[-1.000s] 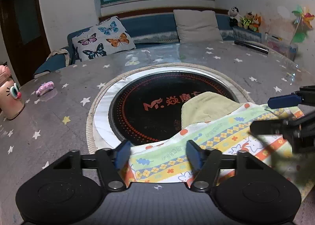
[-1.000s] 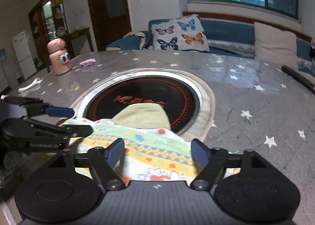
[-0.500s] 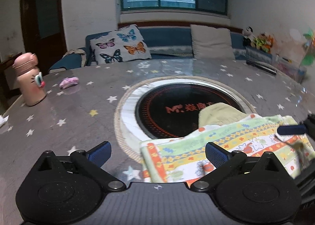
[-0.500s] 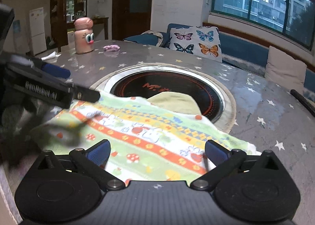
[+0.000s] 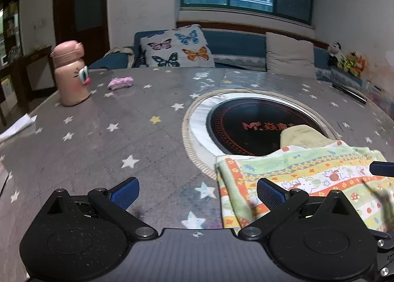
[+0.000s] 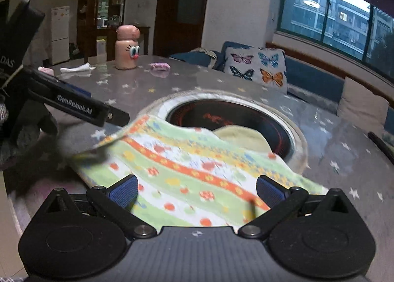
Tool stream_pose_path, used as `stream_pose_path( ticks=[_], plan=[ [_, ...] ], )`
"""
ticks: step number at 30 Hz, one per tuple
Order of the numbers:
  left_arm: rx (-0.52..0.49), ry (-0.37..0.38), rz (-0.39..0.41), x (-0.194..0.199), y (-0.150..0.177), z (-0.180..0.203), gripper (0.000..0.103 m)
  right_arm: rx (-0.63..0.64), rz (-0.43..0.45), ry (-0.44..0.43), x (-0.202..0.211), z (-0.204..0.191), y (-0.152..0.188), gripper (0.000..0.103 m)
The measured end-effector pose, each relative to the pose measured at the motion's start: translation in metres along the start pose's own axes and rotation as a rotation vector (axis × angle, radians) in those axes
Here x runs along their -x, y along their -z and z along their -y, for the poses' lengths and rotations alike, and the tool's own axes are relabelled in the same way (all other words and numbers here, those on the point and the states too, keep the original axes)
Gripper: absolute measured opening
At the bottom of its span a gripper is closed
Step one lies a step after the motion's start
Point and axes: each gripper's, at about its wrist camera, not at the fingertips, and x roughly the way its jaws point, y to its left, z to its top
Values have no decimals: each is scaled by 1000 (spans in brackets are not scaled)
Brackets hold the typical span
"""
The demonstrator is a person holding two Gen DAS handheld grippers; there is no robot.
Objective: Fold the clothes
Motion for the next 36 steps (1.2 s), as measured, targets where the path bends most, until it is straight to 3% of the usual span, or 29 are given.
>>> stream_pose_path(
  ticks=[8, 14, 24, 31, 36],
  plan=[
    [35, -12, -2, 6, 4, -10, 103, 55, -28, -47, -19, -27, -2, 103],
    [66, -14, -7, 8, 6, -17, 103, 104, 6, -36, -14, -37, -11, 103],
    [94, -2, -26, 6, 8, -20, 103, 145, -14, -57, -24, -54, -15, 103],
    [153, 27, -48, 5, 5, -24, 103, 215, -29, -197, -11, -71, -22, 103],
    [168, 47, -59, 5, 4, -25, 103, 286, -56, -236, -12, -87, -19, 83]
  ],
)
